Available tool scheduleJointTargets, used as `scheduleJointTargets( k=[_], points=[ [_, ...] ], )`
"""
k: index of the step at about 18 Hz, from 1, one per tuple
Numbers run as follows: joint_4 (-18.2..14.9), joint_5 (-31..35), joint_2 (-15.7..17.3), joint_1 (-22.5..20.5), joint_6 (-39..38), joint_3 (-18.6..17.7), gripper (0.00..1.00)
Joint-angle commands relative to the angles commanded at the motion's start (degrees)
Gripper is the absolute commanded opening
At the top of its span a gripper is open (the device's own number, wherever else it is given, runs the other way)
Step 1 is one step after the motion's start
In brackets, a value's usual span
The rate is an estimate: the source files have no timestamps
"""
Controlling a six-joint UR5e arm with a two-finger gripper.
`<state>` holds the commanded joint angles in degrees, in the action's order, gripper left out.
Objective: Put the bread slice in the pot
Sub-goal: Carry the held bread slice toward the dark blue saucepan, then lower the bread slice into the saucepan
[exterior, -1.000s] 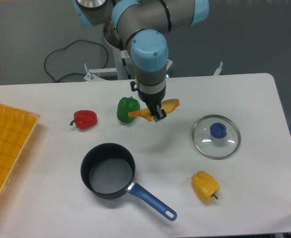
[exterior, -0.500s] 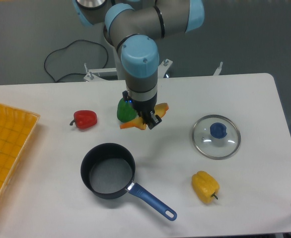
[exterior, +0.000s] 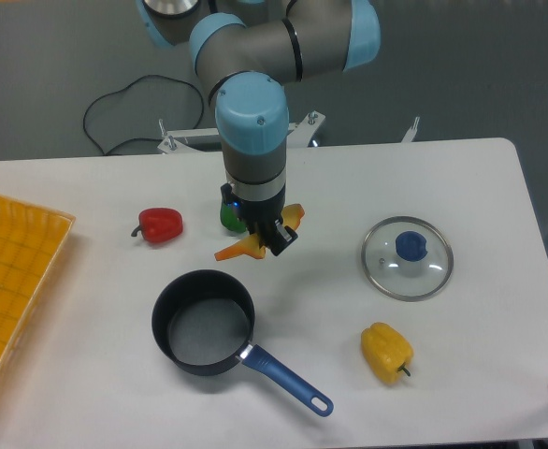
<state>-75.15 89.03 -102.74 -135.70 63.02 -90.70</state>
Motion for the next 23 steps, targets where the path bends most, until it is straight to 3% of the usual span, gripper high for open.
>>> scheduleJointTargets(
  k=[10, 13, 21, 23],
  points=[
    [0.09, -0.09, -0.18, 0.09, -1.41, 0.09, 0.00],
    [0.35, -0.53, -0.79, 0.70, -6.22, 0.17, 0.00],
    [9.75, -0.18, -5.36, 5.36, -21.35, 0.79, 0.00],
    [10.02, -0.18, -5.62, 5.54, -21.54, 0.79, 0.00]
  ],
)
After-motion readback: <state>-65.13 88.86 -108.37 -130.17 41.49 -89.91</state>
